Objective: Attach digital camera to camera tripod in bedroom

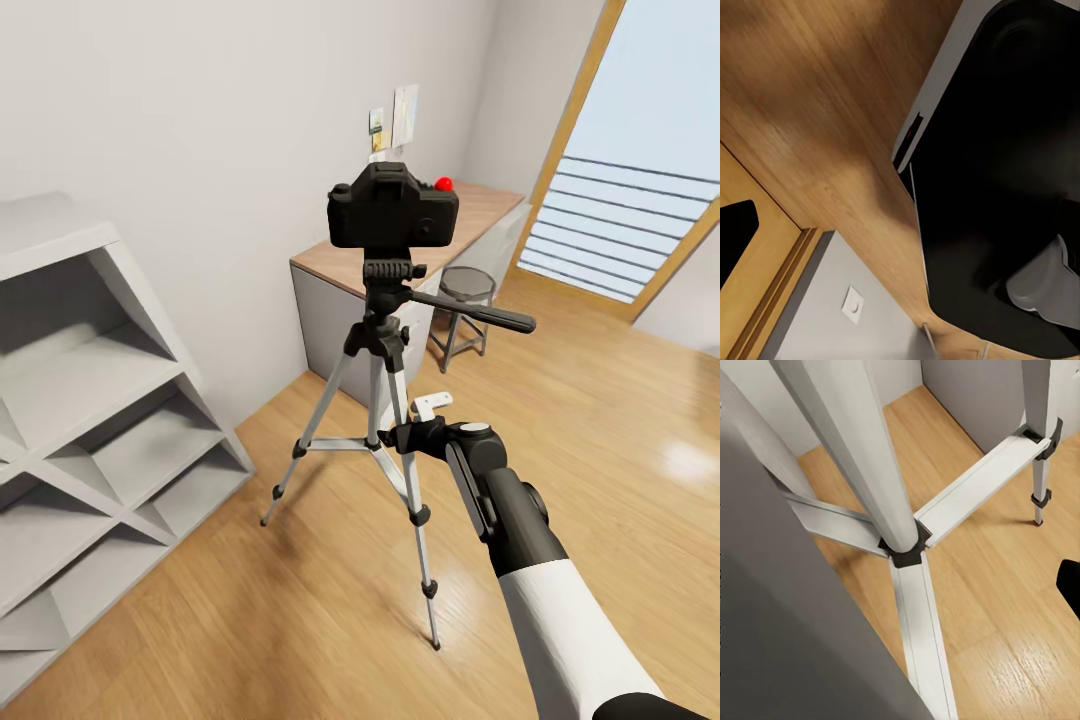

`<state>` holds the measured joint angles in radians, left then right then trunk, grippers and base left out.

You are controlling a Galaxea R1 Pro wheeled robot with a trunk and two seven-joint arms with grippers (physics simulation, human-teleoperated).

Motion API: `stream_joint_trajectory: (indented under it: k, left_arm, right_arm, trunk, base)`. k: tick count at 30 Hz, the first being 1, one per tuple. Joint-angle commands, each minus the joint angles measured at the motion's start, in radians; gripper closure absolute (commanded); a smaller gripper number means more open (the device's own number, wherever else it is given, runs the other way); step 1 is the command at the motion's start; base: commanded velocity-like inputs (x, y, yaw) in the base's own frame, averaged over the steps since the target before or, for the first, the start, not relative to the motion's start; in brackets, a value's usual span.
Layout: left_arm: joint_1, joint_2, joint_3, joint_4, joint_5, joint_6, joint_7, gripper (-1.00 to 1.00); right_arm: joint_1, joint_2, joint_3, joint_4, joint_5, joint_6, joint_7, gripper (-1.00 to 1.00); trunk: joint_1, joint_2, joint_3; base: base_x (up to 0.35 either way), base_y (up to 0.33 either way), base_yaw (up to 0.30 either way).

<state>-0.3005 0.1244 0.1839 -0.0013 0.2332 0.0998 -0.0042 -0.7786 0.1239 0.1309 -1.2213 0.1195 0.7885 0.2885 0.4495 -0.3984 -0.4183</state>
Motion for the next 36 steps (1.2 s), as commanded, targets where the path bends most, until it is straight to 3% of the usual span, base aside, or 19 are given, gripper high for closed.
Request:
stream_joint_trajectory:
  k: [1,16,27,36]
  left_arm:
    - [0.0,0.0,0.007,0.0,0.003,0.004,0.0,-1.0]
    - [0.0,-0.001,0.006,0.0,0.002,0.003,0.0,-1.0]
    - [0.0,-0.002,0.007,0.001,0.003,0.003,0.0,-1.0]
    - [-0.001,-0.002,0.007,0.001,0.002,0.003,0.0,-1.0]
  right_arm:
    - [-0.001,0.0,0.0,-0.001,0.011,0.004,0.007,-1.0]
    - [-0.001,0.0,0.0,0.0,0.009,-0.001,0.005,-1.0]
    - [-0.001,0.0,0.0,0.0,0.009,-0.004,0.007,-1.0]
    - [-0.001,0.0,0.0,-0.001,0.009,-0.004,0.008,-1.0]
  trunk:
    - [0.001,-0.002,-0.001]
    - [0.001,-0.002,-0.001]
    - [0.001,-0.002,-0.001]
    - [0.001,-0.002,-0.001]
  base:
    - [0.0,0.0,0.0]
    - [-0.007,0.0,0.0]
    - [-0.245,0.0,0.0]
    - [-0.071,0.0,0.0]
